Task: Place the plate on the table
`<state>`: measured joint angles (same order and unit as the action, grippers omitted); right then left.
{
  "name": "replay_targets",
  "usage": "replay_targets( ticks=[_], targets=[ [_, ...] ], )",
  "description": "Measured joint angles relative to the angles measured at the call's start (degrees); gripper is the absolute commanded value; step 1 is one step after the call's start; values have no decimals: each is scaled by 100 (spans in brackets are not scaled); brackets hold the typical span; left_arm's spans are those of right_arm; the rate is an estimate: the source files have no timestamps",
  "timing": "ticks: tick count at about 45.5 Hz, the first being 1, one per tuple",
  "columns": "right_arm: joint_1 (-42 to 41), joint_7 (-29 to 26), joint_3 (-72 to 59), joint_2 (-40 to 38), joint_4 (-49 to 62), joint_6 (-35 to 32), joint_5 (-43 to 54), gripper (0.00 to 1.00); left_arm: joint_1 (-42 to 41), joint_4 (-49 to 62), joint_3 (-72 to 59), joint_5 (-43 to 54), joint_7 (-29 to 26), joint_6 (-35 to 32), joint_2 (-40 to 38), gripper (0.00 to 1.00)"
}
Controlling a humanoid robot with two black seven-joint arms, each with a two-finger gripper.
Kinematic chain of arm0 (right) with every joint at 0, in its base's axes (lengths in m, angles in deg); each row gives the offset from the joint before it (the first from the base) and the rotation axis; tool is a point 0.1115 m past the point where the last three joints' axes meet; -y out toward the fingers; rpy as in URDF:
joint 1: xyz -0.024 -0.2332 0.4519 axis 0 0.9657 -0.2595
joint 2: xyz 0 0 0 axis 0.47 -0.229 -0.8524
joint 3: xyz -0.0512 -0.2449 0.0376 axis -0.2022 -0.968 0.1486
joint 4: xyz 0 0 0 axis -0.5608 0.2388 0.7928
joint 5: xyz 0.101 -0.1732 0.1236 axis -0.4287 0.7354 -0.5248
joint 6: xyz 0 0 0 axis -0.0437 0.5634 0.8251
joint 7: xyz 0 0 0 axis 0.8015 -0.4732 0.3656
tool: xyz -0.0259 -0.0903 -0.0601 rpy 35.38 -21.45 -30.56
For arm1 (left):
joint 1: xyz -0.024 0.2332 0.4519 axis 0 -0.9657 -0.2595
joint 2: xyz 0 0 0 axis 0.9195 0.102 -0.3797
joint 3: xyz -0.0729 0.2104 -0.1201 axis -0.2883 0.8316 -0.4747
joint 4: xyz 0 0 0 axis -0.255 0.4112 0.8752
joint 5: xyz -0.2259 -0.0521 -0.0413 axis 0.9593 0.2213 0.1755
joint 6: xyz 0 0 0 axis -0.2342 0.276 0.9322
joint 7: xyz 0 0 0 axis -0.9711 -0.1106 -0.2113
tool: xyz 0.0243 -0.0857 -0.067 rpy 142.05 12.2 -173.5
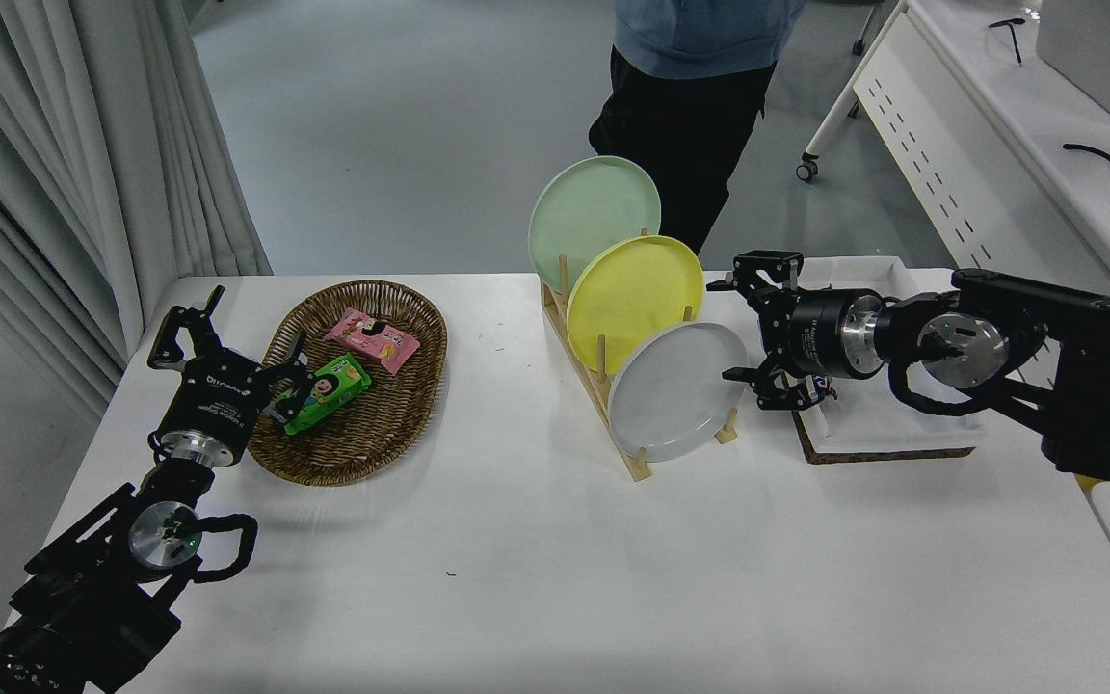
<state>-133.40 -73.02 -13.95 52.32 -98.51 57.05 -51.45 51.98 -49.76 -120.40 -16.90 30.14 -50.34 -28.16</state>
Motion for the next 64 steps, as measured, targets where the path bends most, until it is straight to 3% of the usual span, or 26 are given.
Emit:
replay_targets(
  ticks=[20,26,41,54,64],
  targets=[
    [81,-2,17,543,500,88,-136,99,0,2,0,0,0,0,0,100],
    [86,-2,33,593,539,92,-207,85,0,1,0,0,0,0,0,100],
    [59,-5,71,613,570,72,-270,69,0,-2,0,2,0,0,0,100],
    [43,-5,176,585,580,58,-282,50,0,-2,0,2,0,0,0,100],
    [37,-36,205,528,576,48,-286,43,0,-1,0,1,0,0,0,100]
  ],
)
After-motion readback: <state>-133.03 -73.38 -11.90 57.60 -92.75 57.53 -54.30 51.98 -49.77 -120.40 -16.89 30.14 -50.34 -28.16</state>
